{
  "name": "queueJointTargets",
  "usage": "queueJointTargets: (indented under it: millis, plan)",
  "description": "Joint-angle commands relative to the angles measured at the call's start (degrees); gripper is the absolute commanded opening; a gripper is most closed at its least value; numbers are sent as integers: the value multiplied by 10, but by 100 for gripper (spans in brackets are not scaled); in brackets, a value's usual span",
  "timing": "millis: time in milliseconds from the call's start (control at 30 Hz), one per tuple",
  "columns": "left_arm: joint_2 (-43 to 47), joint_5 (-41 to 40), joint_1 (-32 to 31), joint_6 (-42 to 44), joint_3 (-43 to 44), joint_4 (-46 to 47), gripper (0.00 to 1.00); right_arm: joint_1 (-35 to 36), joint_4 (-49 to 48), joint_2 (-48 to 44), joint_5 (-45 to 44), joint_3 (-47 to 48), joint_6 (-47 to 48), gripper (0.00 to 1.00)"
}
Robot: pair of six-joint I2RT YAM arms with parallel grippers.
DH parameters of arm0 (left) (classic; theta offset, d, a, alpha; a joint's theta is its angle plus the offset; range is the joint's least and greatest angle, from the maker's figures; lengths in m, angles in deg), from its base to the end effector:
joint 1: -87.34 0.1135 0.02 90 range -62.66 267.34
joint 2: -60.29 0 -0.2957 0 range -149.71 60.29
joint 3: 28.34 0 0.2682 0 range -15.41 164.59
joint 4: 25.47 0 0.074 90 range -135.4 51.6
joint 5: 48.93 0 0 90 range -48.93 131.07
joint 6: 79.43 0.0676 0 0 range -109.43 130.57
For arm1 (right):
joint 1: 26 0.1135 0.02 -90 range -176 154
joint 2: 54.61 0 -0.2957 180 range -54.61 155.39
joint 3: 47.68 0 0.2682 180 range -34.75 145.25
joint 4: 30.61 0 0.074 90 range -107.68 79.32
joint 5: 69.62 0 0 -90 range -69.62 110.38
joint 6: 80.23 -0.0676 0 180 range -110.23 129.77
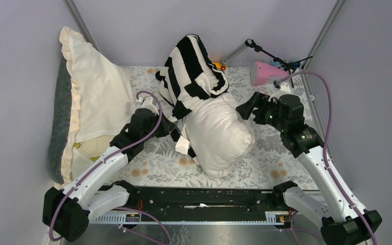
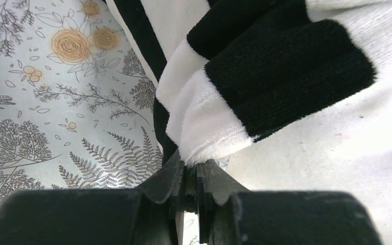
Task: Remove the pillowcase from the pillow
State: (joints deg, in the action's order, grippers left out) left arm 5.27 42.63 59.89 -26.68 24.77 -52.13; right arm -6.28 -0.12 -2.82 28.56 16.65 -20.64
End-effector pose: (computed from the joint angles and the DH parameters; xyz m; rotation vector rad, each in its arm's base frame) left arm 0.2147 -0.1136 0.2791 -0.1663 2.1432 -0.7081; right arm 0.2160 0.0877 0.3607 0.0805 1.9460 0.7252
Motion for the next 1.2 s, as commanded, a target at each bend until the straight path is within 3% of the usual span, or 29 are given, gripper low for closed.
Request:
queueJointTargets:
  millis: [0, 100, 300, 433, 500, 600, 700, 767, 867, 1033, 1100, 1167]
  plan:
    - [-10, 15, -7, 5, 5, 42, 11, 19, 14, 10, 4, 97, 15, 96]
    - [-17, 9, -9, 5, 3, 46, 11, 89, 45, 27, -70, 146, 48, 99]
    - [-33, 2, -13, 7, 7, 48, 13, 310, 139, 127, -265, 228, 127, 100]
    - [-43, -5, -16, 9, 11, 50, 20, 397, 189, 199, -369, 236, 158, 100]
    - [-48, -4, -18, 13, 13, 54, 32, 404, 205, 224, -372, 226, 160, 100]
    - [-52, 17, -27, 32, 7, 84, 70, 404, 207, 243, -368, 198, 156, 100]
    - [-58, 23, -51, 45, -3, 120, 85, 404, 181, 231, -357, 161, 154, 97]
    - [-70, 15, -66, 49, -3, 134, 88, 404, 161, 216, -337, 145, 152, 88]
    - [-110, 7, -74, 50, 9, 146, 88, 404, 134, 194, -311, 128, 150, 60]
    - [-198, 22, -73, 56, 42, 165, 89, 404, 131, 183, -305, 122, 148, 25]
    - [-221, 0, -74, 57, 53, 161, 82, 404, 143, 181, -325, 121, 140, 5]
    - [-234, -69, -72, 46, 63, 142, 70, 404, 149, 171, -343, 119, 132, 0]
